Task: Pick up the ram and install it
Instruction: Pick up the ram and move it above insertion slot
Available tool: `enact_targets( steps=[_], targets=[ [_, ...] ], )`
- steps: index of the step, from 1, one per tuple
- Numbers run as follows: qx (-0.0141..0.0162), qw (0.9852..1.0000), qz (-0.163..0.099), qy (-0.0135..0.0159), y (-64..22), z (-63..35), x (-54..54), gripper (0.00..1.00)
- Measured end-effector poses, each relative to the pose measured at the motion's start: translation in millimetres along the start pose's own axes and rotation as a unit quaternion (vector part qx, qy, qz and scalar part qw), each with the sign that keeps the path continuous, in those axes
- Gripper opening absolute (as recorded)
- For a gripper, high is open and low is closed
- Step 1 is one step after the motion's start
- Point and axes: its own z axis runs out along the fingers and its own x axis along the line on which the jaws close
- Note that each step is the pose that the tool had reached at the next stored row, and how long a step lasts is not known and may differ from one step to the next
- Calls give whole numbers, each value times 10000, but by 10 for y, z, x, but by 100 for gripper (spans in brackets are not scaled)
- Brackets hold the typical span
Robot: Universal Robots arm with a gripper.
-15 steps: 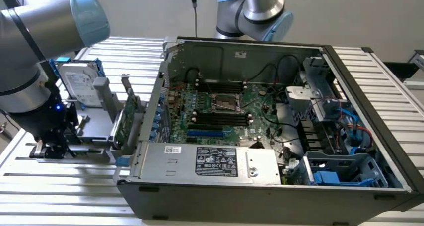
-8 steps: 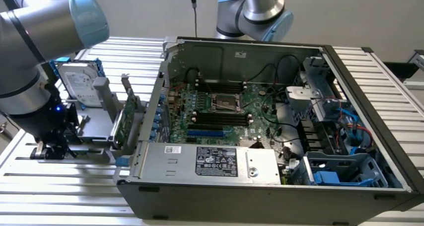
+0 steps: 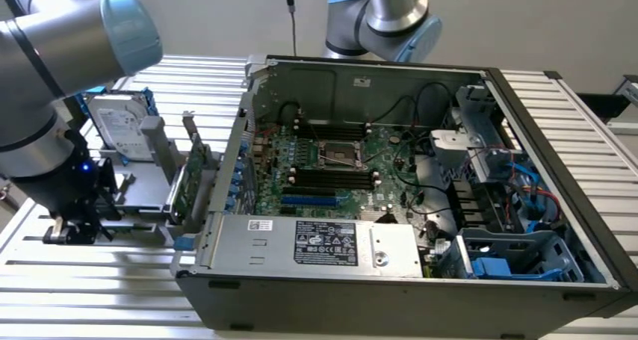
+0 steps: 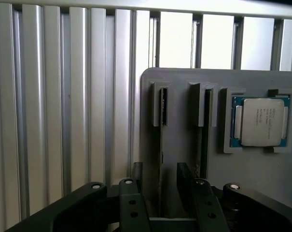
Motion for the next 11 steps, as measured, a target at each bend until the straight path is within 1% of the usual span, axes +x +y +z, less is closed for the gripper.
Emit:
enact_targets(
  steps=[2, 6, 8, 11],
  targets=[
    [0, 10000, 0, -27, 0, 0, 13, 42],
    [2, 9999, -1, -104, 1, 2, 28, 40],
    [3, 9999, -1, -137, 1, 3, 33, 27],
    [3, 9998, -2, -191, 1, 5, 39, 27]
  ],
)
